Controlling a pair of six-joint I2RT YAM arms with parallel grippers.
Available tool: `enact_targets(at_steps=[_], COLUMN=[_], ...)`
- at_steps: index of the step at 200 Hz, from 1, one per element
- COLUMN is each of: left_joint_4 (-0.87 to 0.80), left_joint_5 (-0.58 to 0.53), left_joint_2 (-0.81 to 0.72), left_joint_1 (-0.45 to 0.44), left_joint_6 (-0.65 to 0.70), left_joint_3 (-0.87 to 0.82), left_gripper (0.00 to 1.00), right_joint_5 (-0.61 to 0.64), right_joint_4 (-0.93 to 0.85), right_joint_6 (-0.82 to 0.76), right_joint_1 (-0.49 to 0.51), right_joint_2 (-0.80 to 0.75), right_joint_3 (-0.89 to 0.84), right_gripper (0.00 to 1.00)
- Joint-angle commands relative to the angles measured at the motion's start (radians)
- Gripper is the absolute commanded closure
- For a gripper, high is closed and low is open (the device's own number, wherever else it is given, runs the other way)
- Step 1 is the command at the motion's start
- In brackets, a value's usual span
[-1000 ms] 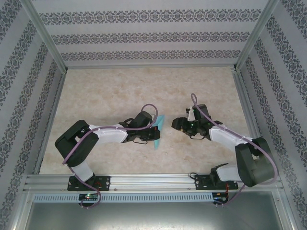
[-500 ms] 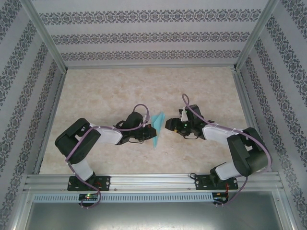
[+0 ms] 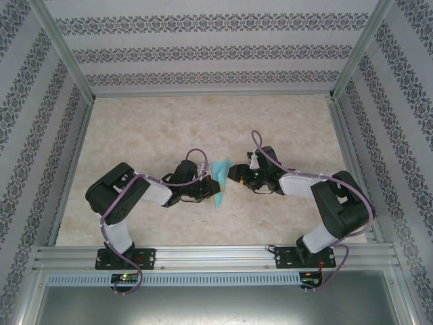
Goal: Fold a paper plane with a square sheet of paper (fold left side to right side)
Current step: Fold the wing for the fifth time at the center of the table.
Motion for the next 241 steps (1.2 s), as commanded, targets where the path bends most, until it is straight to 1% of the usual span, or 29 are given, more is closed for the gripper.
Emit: enact_targets(at_steps=[1,30,87,153,169,212,241], left_joint_4=[0.071,0.071,0.097,0.085,0.08,0.077,0.063], left_joint_5=[0.015,0.01,0.002,-0.007,-0.01,-0.009,-0.01], left_joint_2=[-0.007,-0.014,-0.014,-0.017,-0.013,-0.011,-0.011], left_joint_1=[0.021,0.022,0.023,0.024,0.024,0.024,0.024], left_joint_6=[-0.024,-0.03,-0.06,-0.063,-0.061,-0.062,-0.057], left_joint_3=[-0.012,-0.017,-0.019,-0.022,-0.021,-0.021,-0.019], left_gripper=[1.0,1.0,1.0,1.0,0.98,0.98,0.94], right_joint_5=[0.01,0.017,0.032,0.053,0.058,0.056,0.055], right_joint_4=[0.058,0.103,0.072,-0.009,-0.027,-0.023,-0.025], right_joint_6=[0.044,0.077,0.092,0.082,0.077,0.077,0.077], right_joint_1=[0.02,0.029,0.052,0.069,0.072,0.073,0.073], right_joint_2=[0.029,0.066,0.13,0.168,0.178,0.202,0.207], right_joint_3=[0.042,0.058,0.12,0.16,0.168,0.171,0.171], right_gripper=[0.4,0.45,0.57,0.57,0.58,0.57,0.57])
